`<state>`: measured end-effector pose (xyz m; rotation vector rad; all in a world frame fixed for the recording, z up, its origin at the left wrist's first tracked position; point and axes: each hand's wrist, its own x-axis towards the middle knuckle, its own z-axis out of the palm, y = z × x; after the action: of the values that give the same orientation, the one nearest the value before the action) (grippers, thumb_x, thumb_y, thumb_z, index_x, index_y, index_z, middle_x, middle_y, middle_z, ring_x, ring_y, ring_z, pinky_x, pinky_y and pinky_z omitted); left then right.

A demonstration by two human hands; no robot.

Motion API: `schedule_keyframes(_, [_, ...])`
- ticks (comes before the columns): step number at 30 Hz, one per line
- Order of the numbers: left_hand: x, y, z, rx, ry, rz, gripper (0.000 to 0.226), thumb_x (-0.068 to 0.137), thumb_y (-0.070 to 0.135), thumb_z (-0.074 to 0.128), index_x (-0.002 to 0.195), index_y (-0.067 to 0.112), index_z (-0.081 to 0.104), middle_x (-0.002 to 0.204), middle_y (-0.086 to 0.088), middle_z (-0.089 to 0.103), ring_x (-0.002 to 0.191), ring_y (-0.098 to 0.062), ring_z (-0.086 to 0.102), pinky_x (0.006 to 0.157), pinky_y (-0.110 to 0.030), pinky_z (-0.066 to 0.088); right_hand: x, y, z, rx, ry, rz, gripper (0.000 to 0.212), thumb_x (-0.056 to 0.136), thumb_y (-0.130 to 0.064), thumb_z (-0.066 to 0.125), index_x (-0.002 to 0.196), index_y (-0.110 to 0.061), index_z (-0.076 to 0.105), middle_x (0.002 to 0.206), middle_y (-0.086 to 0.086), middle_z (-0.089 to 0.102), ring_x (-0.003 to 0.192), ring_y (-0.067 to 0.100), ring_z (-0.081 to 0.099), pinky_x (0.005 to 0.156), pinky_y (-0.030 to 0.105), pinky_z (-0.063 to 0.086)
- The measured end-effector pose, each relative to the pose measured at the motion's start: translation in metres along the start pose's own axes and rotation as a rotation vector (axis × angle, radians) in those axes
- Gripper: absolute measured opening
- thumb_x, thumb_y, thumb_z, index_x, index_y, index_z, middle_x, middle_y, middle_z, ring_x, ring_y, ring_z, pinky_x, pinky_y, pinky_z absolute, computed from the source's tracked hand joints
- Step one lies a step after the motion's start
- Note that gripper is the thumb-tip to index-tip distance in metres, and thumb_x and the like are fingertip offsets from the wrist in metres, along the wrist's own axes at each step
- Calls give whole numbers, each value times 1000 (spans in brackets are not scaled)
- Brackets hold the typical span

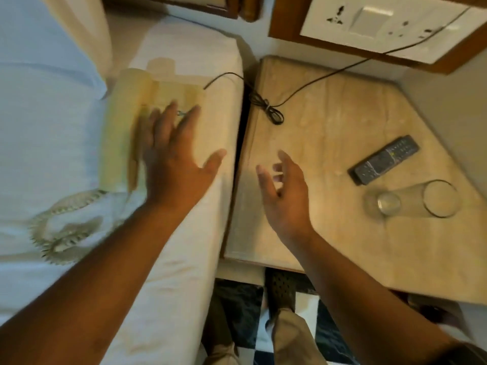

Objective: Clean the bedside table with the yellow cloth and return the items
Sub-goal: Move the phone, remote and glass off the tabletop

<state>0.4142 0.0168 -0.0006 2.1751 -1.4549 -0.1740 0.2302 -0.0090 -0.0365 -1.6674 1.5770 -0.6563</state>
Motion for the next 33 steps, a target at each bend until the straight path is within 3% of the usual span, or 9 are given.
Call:
schedule_keyframes(5, [-22, 90, 61, -184, -302, 129, 74, 79, 40, 74, 142, 13, 46, 149, -15, 41, 136, -33, 39, 111, -47, 37, -21, 83, -81, 60, 199, 316, 68, 86, -65, 53, 140, -25, 46, 116, -6, 56, 103, 11, 58, 81, 32, 53])
schedule_keyframes(7, [-26, 119, 87, -194, -412, 134, 73, 82, 43, 71, 143, 15, 43, 150, -11, 38, 137, -29, 37, 111, -43, 37, -31, 112, -113, 87, 314, 462, 84, 77, -73, 55, 143, -22, 42, 116, -5, 56, 107, 16, 59, 82, 28, 48])
schedule_keyframes(10, [-25, 160, 122, -228, -513, 76, 73, 84, 47, 68, 145, 16, 41, 150, -8, 38, 136, -25, 39, 108, -35, 36, -36, 143, -153, 154, 449, 572, 110, 63, -77, 63, 151, -21, 27, 125, -1, 52, 113, 17, 55, 94, 34, 48])
schedule_keyframes(15, [-6, 218, 178, -143, -544, 164, 71, 84, 38, 70, 142, 10, 43, 146, -13, 42, 131, -31, 44, 107, -36, 36, -15, 168, -179, 210, 453, 460, 120, 57, -69, 79, 151, -39, 11, 138, -11, 37, 122, 6, 45, 96, 21, 40])
schedule_keyframes(22, [7, 254, 230, 45, -631, 208, 77, 76, 41, 78, 136, 6, 45, 134, -15, 48, 122, -34, 48, 99, -40, 42, 12, 183, -181, 148, 381, 312, 100, 63, -59, 82, 144, -29, 33, 139, -10, 46, 126, 1, 45, 101, 7, 36])
schedule_keyframes(28, [6, 256, 243, 134, -588, 249, 48, 81, 33, 74, 119, 8, 57, 121, -14, 51, 114, -32, 48, 91, -38, 45, 20, 187, -185, 115, 351, 272, 83, 63, -46, 86, 133, -22, 48, 126, -7, 59, 114, 6, 56, 98, 26, 47])
schedule_keyframes(33, [1, 236, 221, 110, -609, 76, 33, 82, 23, 71, 110, 9, 63, 118, -14, 52, 110, -34, 51, 89, -37, 45, 15, 167, -187, 181, 363, 272, 76, 61, -42, 88, 126, -20, 53, 121, -5, 62, 110, 6, 59, 96, 33, 50])
